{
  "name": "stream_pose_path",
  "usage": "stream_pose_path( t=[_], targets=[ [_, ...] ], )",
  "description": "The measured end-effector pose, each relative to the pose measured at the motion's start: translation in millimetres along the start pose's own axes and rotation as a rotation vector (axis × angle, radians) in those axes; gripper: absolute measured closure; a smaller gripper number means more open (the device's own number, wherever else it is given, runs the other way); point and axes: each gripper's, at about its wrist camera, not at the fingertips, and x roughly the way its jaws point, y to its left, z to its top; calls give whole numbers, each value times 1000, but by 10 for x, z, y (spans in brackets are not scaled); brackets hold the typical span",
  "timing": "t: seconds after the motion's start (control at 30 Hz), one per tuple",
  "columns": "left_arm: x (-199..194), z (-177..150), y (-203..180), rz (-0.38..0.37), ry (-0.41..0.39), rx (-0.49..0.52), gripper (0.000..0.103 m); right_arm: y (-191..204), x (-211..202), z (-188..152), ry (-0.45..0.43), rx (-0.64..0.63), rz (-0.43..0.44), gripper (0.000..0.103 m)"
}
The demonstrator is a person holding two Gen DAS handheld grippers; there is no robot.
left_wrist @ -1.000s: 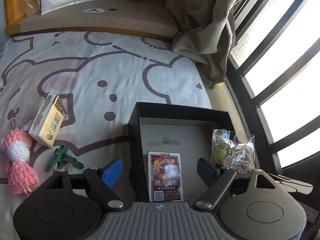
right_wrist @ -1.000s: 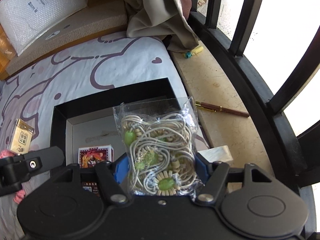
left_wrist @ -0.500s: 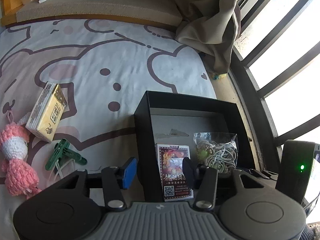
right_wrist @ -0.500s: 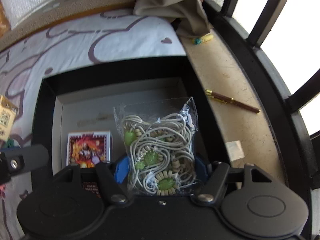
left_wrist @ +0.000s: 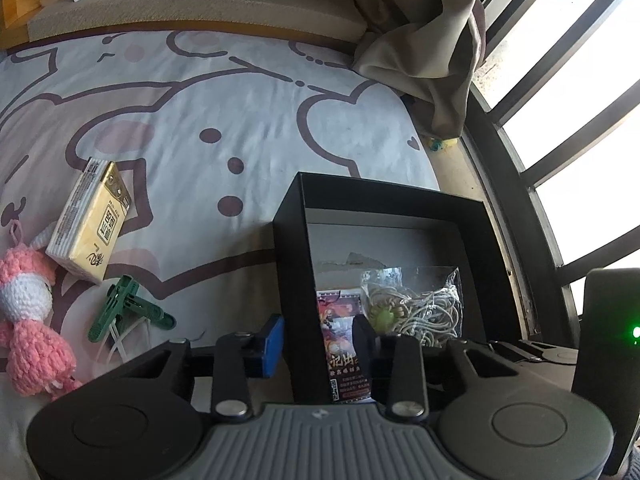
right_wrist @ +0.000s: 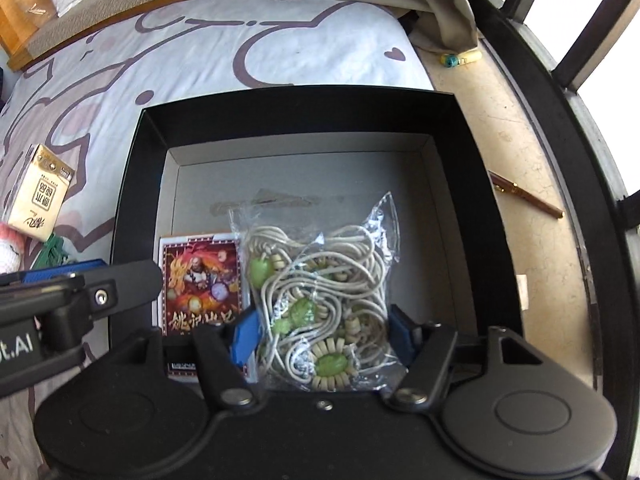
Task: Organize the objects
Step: 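Lower the card box into the black box while the right tool lowers the bead bag beside it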
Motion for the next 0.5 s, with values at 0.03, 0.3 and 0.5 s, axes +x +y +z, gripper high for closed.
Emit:
stream_pose_path(
  t=[0.03,0.3,0.5],
  targets=[
    [-6,-1,-10,-2,0,3,66,-2,-3,-2,-2,0,1,36],
    [-22,-14,-65,11,2,18,66,-47,-74,0,-8,7,3,23],
    [-99,-27,-126,22,-7,30,67,-103,-184,0,-20,16,14,23]
  ],
)
